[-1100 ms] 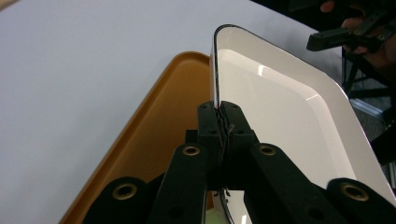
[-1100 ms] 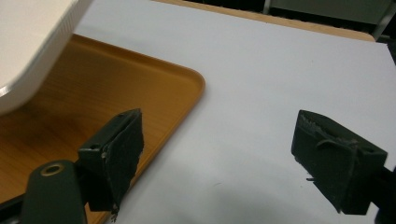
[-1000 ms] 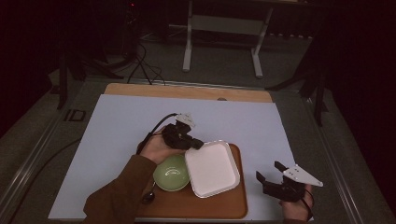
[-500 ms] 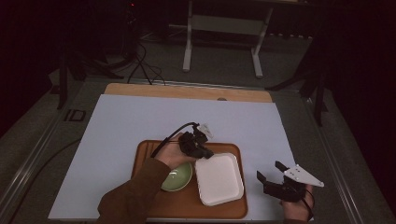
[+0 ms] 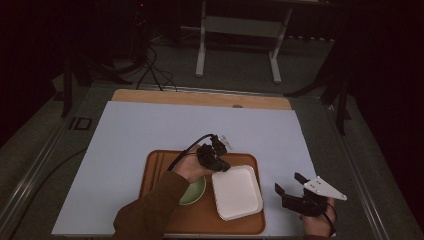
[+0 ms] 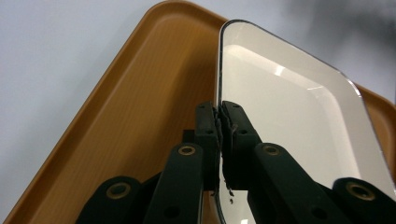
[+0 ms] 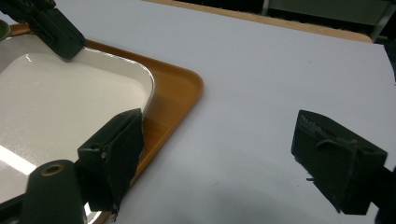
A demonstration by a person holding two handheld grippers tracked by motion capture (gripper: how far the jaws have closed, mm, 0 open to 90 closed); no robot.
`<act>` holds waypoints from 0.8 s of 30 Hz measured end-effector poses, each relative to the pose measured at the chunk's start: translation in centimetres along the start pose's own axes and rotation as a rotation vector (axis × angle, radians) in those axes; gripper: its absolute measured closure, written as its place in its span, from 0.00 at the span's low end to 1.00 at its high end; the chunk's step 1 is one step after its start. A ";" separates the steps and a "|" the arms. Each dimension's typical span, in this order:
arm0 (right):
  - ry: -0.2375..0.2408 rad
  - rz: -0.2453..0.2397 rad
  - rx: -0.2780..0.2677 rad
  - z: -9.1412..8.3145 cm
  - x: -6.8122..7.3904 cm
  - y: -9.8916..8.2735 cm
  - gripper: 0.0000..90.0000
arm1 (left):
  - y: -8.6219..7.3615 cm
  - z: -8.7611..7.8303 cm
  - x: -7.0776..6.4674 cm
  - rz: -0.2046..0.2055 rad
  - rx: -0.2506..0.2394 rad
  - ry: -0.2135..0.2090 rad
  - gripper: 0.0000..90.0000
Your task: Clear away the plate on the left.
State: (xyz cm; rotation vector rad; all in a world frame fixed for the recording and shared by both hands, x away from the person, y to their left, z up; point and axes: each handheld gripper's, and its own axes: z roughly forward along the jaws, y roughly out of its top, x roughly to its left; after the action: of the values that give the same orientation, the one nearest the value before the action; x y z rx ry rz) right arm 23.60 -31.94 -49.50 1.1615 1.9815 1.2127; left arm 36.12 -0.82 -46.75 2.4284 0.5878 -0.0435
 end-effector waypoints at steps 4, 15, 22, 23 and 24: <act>0.000 -0.002 0.001 0.0 0.0 0.0 0.19 | -0.1 0.3 0.1 -0.012 0.008 0.029 0.94; 0.001 -0.004 0.003 0.0 0.0 0.0 0.19 | -0.2 0.8 0.3 -0.028 0.000 0.038 0.83; 0.001 -0.004 0.002 0.0 0.0 0.0 0.19 | -0.3 -0.1 0.0 -0.035 -0.061 0.055 0.70; 0.001 -0.003 0.003 0.0 0.0 0.0 0.19 | -0.3 -0.2 -0.1 -0.033 -0.067 0.058 0.68; 0.001 -0.003 0.003 0.0 0.0 0.0 0.19 | -0.3 -0.2 -0.1 -0.033 -0.067 0.058 0.67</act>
State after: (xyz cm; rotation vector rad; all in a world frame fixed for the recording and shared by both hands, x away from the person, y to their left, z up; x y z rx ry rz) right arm 23.58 -31.91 -49.52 1.1592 1.9852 1.2093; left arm 35.88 -0.53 -46.71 2.3616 0.6455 0.0331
